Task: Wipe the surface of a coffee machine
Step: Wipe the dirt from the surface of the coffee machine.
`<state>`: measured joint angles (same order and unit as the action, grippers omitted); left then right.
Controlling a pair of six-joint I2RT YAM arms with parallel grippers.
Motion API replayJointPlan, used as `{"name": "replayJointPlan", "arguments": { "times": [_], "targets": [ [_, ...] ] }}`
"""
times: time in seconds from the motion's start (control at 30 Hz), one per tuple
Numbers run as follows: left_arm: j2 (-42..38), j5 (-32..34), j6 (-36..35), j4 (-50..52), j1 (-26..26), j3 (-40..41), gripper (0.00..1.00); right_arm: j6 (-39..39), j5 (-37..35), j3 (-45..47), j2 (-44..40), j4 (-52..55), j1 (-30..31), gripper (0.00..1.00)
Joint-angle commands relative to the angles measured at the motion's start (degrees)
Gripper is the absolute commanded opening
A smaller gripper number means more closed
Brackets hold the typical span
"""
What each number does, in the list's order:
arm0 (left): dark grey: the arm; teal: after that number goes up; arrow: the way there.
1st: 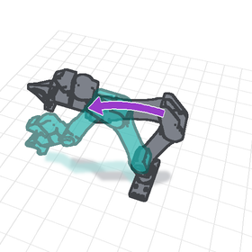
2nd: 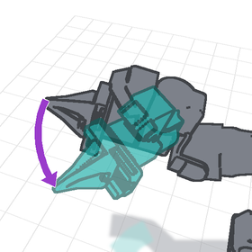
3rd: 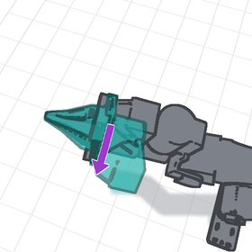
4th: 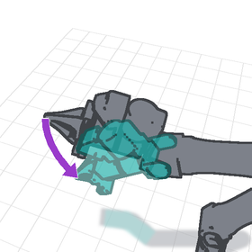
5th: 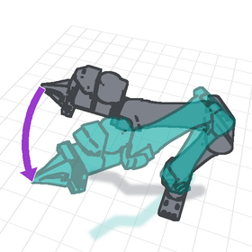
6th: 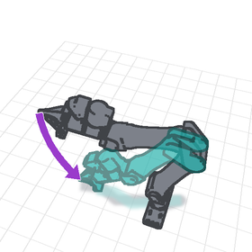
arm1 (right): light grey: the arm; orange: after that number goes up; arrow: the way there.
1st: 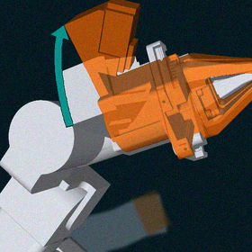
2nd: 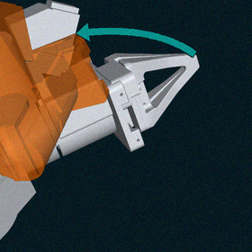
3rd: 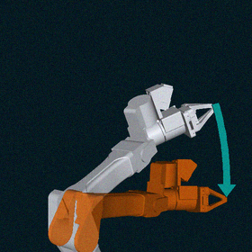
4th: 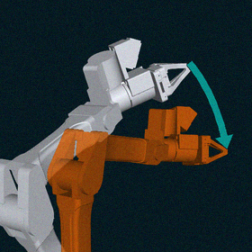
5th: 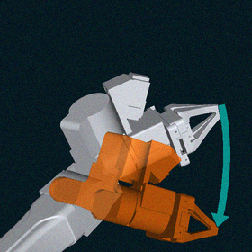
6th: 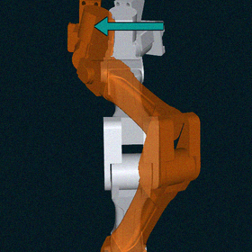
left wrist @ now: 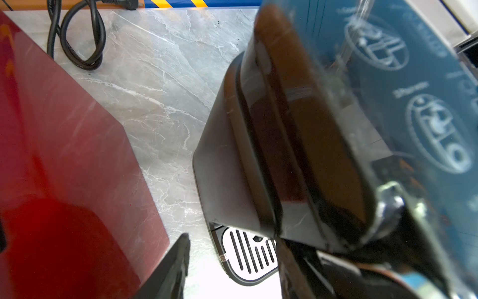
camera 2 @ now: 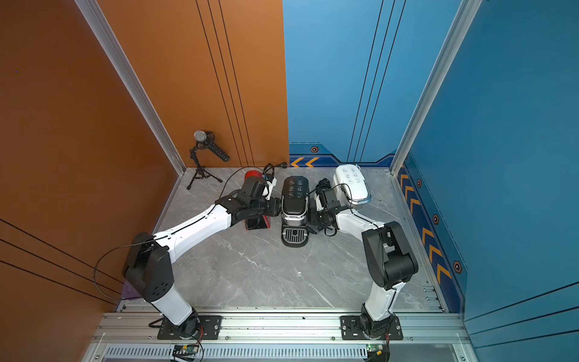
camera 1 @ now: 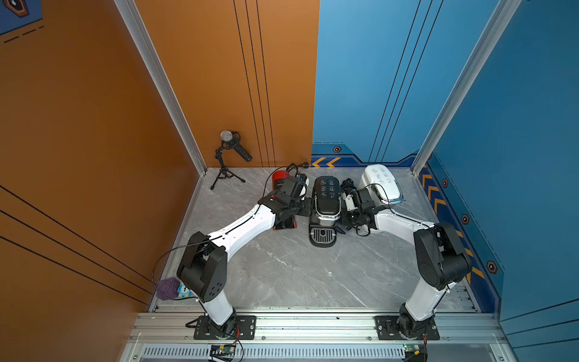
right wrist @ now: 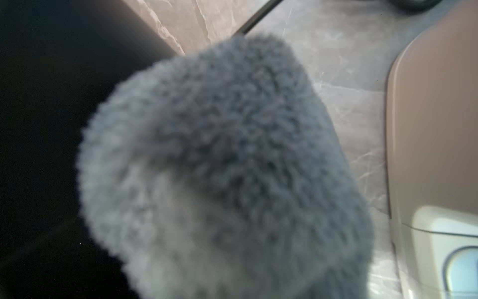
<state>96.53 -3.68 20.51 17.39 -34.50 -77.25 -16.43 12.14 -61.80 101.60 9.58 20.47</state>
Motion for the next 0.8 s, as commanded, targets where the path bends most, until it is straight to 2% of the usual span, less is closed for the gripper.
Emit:
{"name": "replayJointPlan", "arguments": {
  "times": [0.0,0.13,0.57,0.77],
  "targets": [
    [-0.5,0.3,0.2,-3.1,0.0,-1.0,0.55,-0.3,4.9,0.4,0.3,-4.4,1.5,0.23],
    [-0.8,0.6,0.2,-3.1,-0.2,-0.8,0.54,-0.7,6.0,0.7,-3.0,-5.3,0.9,0.23],
    [-1.3,0.9,0.2,-3.1,-0.2,-0.2,0.54,-10.0,16.9,9.7,-18.6,-21.3,-4.9,0.24],
    [-1.4,1.0,0.4,-3.1,-0.2,-0.2,0.55,-15.7,15.5,10.7,-19.3,-25.5,-7.2,0.23]
  ]
}}
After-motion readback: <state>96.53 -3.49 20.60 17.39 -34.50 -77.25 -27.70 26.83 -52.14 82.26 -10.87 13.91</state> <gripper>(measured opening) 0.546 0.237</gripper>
